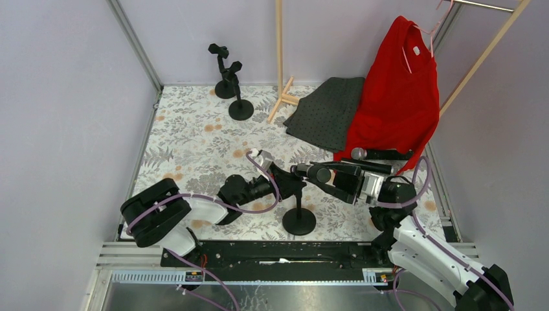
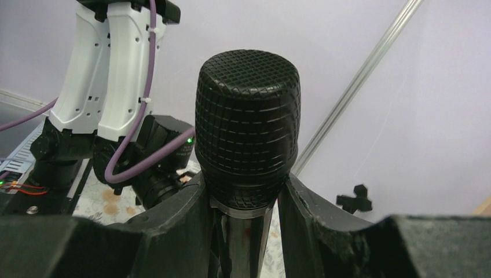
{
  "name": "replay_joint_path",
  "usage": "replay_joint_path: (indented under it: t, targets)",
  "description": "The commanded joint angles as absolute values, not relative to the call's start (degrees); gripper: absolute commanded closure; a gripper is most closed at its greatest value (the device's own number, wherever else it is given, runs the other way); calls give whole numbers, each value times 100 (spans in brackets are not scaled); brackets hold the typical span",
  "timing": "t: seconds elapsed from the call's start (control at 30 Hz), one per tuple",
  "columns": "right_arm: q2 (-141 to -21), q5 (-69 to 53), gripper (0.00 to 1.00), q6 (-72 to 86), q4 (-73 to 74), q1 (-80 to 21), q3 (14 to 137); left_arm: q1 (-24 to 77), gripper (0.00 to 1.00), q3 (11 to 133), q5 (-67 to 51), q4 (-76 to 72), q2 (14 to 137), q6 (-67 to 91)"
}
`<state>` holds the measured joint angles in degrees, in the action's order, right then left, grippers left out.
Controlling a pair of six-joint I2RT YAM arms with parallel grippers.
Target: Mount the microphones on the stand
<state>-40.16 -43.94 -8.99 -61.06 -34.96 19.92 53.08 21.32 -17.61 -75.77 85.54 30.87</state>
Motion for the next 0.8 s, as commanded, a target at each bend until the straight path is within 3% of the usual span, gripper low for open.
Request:
replay_joint_path:
  t: [0.0, 0.77]
  targets:
    - [-4596, -3846, 100, -1000, -4239, -3394, 1768, 5548, 100, 2205, -2727, -9164, 8051, 2520]
    - [-5503, -3576, 100, -1208, -4584, -3469, 1488, 5643, 100, 2302, -2759, -8393, 7451, 1999]
